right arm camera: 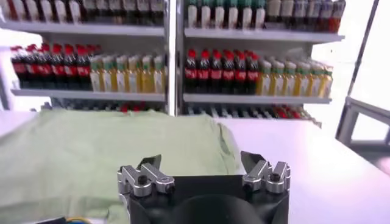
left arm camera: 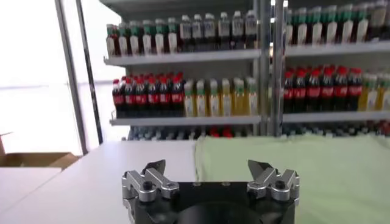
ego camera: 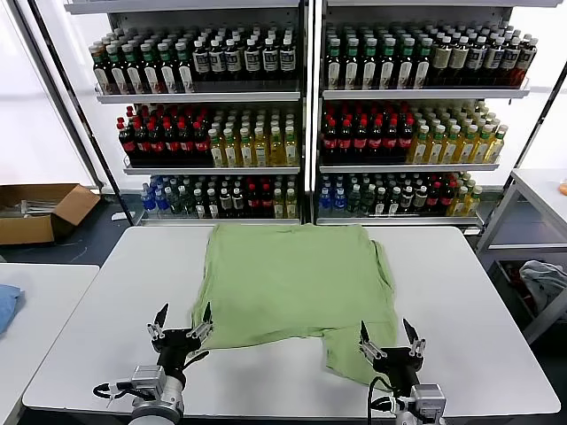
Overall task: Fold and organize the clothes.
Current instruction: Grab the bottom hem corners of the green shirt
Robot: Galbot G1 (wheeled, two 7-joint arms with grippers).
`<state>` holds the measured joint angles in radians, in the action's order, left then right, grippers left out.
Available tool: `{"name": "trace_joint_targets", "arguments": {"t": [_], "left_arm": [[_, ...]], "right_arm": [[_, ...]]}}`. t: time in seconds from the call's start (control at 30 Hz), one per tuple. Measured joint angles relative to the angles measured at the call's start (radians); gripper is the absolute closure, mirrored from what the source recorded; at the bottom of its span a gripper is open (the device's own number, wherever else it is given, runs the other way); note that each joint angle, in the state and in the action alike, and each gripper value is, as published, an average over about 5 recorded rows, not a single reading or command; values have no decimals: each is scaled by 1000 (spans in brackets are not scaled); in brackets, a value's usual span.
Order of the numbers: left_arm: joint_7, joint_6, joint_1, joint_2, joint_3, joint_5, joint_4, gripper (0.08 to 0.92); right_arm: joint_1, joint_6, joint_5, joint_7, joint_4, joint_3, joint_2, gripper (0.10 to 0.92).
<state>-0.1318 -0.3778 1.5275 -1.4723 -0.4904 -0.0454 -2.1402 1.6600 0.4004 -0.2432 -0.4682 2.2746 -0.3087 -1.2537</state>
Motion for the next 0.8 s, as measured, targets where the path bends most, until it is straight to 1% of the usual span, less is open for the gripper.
{"name": "trace_joint_targets", "arguments": {"t": [0.33, 0.8], "left_arm": [[1, -71, 8, 9, 10, 8, 20, 177], [1, -102, -5, 18, -2, 3, 58, 177]], "right_arm": [[26, 23, -7, -56, -5, 11, -11, 203], [43, 35, -8, -95, -37, 36, -18, 203]]}}
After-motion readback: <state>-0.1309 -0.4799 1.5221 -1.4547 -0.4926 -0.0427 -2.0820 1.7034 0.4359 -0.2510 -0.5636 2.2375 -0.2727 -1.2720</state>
